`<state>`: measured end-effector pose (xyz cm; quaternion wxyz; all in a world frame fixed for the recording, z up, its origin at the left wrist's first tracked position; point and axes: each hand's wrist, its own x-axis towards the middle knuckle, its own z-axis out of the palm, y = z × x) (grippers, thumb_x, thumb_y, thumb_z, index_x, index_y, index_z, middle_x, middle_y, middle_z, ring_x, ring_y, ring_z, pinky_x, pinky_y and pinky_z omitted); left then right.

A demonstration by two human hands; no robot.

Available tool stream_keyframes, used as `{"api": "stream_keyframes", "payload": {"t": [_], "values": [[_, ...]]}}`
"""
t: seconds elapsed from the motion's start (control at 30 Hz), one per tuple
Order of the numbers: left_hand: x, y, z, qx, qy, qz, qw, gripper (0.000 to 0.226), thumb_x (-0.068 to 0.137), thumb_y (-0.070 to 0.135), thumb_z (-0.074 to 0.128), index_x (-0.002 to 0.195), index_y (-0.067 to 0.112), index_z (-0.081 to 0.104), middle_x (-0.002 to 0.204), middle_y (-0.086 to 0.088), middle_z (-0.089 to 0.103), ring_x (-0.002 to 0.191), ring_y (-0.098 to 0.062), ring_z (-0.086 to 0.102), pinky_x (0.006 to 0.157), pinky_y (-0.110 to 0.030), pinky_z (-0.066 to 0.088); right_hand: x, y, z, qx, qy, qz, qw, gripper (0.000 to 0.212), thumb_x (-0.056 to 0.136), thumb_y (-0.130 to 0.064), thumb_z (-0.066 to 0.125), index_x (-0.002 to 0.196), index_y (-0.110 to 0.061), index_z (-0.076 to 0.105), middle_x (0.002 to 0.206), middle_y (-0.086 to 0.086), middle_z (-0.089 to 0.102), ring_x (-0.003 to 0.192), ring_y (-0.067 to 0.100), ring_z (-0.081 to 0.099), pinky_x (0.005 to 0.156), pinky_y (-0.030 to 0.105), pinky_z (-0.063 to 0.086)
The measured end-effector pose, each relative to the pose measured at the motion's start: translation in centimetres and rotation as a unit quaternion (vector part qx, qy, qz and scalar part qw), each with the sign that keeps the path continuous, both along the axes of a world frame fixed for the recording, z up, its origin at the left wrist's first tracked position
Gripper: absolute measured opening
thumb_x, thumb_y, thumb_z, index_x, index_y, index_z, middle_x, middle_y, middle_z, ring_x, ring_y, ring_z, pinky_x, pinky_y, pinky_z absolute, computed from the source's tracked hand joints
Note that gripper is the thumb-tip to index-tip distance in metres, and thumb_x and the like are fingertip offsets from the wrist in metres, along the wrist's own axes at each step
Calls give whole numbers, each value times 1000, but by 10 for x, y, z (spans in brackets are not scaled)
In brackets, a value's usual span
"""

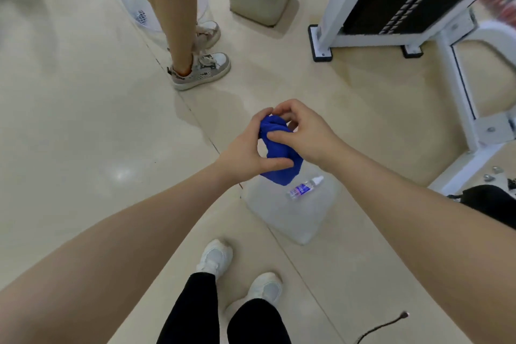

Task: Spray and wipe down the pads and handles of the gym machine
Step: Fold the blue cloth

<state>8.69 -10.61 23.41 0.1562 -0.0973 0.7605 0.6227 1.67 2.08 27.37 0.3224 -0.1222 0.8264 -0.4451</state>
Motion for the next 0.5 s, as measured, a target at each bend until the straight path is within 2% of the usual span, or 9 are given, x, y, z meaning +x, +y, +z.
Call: {"api": "stream_keyframes", "payload": {"t": [0.1,0.17,0.27,0.33,0.4,0.5], "values": [[15,-31,11,0,-13,23,1000,86,69,17,76,138,29,26,121,10,54,106,-9,57,83,-21,47,11,-36,10,3,6,28,1000,33,81,-14,67,107,-21,49,100,-5,60,76,4,52,66,20,44],[19,-53,20,-3,-16,34,999,79,71,13,72,136,26,29,115,8,57,102,-13,59,85,-31,51,16,-58,18,2,12,44,999,37,80,-12,66,112,-19,48,105,-2,59,81,7,54,70,22,47],[16,-81,33,-29,-10,57,998,72,76,8,68,135,25,32,105,11,57,95,-14,60,82,-31,52,14,-86,28,4,24,64,998,47,79,-12,67,120,-17,47,113,-1,55,98,15,55,83,31,50],[12,-100,37,-18,-22,77,997,70,76,8,68,134,25,32,103,10,58,93,-14,61,79,-30,52,7,-102,33,7,16,66,998,59,77,-13,71,128,-17,43,121,-2,50,104,15,52,87,33,50],[7,-113,40,6,-36,93,995,72,75,12,70,133,26,31,108,1,61,94,-19,63,80,-36,53,-1,-111,36,7,1,75,997,70,75,-15,74,135,-18,37,127,-3,45,109,12,48,88,27,46],[-11,-136,43,34,-43,120,991,72,69,19,74,126,27,31,111,-2,63,95,-23,65,80,-42,55,-17,-126,38,3,-43,87,995,80,77,-15,74,141,-20,27,129,-8,40,111,4,42,77,2,40]]}}
